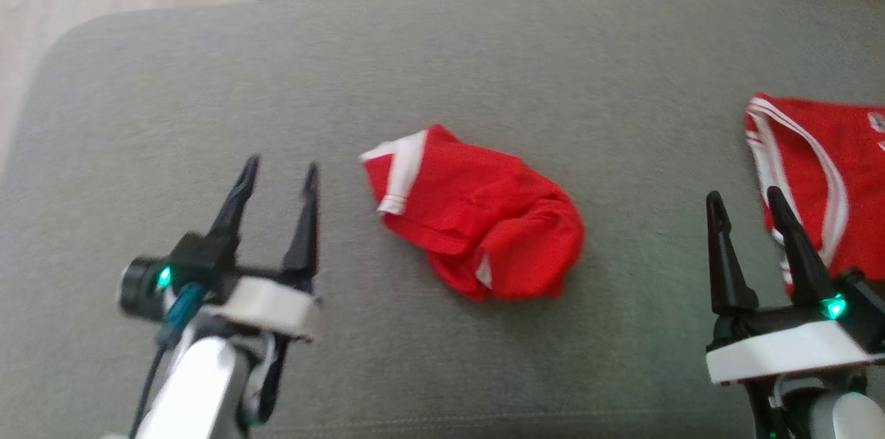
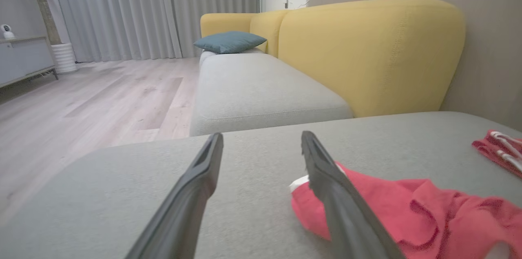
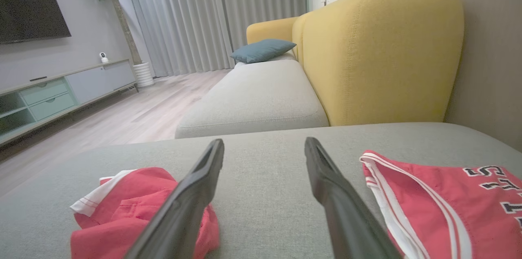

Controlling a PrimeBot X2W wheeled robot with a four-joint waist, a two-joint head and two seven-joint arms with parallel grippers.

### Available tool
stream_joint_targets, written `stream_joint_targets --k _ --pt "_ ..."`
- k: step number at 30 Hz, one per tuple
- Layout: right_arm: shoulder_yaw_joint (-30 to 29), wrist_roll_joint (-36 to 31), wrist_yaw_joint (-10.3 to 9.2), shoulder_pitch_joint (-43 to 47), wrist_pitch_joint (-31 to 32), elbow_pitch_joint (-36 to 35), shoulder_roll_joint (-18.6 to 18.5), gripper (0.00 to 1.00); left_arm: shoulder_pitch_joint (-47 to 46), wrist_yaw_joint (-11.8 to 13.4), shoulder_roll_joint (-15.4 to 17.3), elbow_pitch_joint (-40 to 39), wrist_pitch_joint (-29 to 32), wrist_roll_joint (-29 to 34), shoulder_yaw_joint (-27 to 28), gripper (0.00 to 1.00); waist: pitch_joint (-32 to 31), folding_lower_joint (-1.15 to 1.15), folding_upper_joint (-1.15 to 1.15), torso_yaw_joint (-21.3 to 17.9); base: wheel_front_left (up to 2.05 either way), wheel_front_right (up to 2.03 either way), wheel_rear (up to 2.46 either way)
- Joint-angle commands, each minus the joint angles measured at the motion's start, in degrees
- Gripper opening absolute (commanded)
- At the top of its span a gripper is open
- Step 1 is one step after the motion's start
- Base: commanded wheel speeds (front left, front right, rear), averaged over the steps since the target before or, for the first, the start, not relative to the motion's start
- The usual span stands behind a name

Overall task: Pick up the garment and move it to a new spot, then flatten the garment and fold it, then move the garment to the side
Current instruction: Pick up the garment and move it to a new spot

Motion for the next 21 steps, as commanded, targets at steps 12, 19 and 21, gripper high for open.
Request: stream_joint_targets --k 12,19,21 --pt "-0.2 -0.1 -0.03 4.1 1.3 -1.7 -0.4 1.00 4.6 0.1 5.0 -3.8 0.0 -0.9 3.1 1.00 -4.5 0.00 0.00 4.4 0.00 0.00 0.00" --pt "-0.2 0.3 -0.03 6.0 1.8 -1.5 -0.4 1.00 7.6 0.1 5.6 -5.2 1.0 -1.0 2.0 1.00 -6.3 0.00 0.00 3.8 0.00 0.00 0.00" --pt "-0.2 0.4 -0.03 6.3 1.9 -1.4 -0.4 1.00 8.3 0.2 5.7 -5.5 1.2 -1.0 1.8 1.00 -6.8 0.00 0.00 3.8 0.00 0.00 0.00"
